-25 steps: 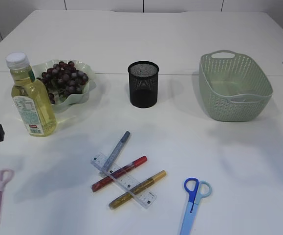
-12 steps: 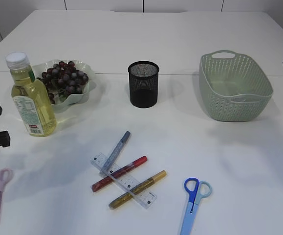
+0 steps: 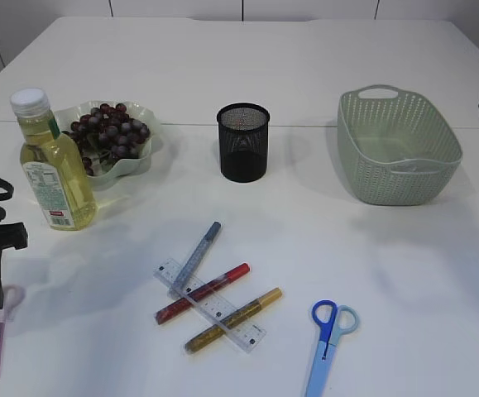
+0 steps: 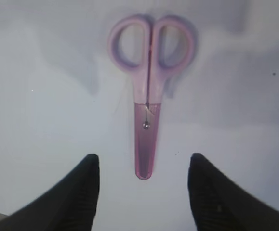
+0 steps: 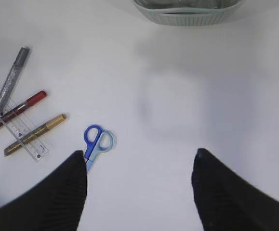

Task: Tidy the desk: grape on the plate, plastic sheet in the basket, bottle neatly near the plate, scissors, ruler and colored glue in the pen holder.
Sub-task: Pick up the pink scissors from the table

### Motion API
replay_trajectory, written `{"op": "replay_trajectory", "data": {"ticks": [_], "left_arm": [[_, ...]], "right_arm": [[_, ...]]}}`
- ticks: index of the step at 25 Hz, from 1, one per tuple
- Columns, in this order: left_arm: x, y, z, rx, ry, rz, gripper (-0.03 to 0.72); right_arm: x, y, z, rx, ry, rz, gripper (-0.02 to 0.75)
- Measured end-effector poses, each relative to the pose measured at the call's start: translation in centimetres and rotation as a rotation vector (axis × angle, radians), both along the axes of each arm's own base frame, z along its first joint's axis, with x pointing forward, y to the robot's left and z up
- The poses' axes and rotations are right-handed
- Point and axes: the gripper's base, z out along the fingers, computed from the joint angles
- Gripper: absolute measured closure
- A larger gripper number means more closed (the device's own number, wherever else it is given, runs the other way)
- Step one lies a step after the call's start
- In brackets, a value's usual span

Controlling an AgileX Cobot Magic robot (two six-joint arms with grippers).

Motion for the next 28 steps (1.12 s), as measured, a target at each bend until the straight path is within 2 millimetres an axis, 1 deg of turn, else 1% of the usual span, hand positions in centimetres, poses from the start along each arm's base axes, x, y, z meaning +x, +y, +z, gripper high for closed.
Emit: {"op": "replay_trajectory", "data": {"ticks": [7, 16, 23, 28], "left_arm": [[0.12, -0.05, -0.01, -0.006, -0.013, -0.017, 0.265], [-0.26, 0.29, 0.02, 0.028, 0.030, -0.048, 0.304], [-0.37, 0.26, 0.02, 0.025, 0.041, -0.045, 0.305], [-0.07, -0.01, -0.04, -0.003, 0.004, -0.026, 0.301]], "right_arm": [[0.00, 0.00, 0.00, 0.000, 0.000, 0.000, 0.207], [-0.02, 0.00, -0.01, 0.000, 0.002, 0.000, 0.207], [-0.01, -0.12, -0.03, -0.015, 0.002, -0.001, 0.207], [-0.01, -0.12, -0.03, -0.014, 0.002, -0.001, 0.207]]}}
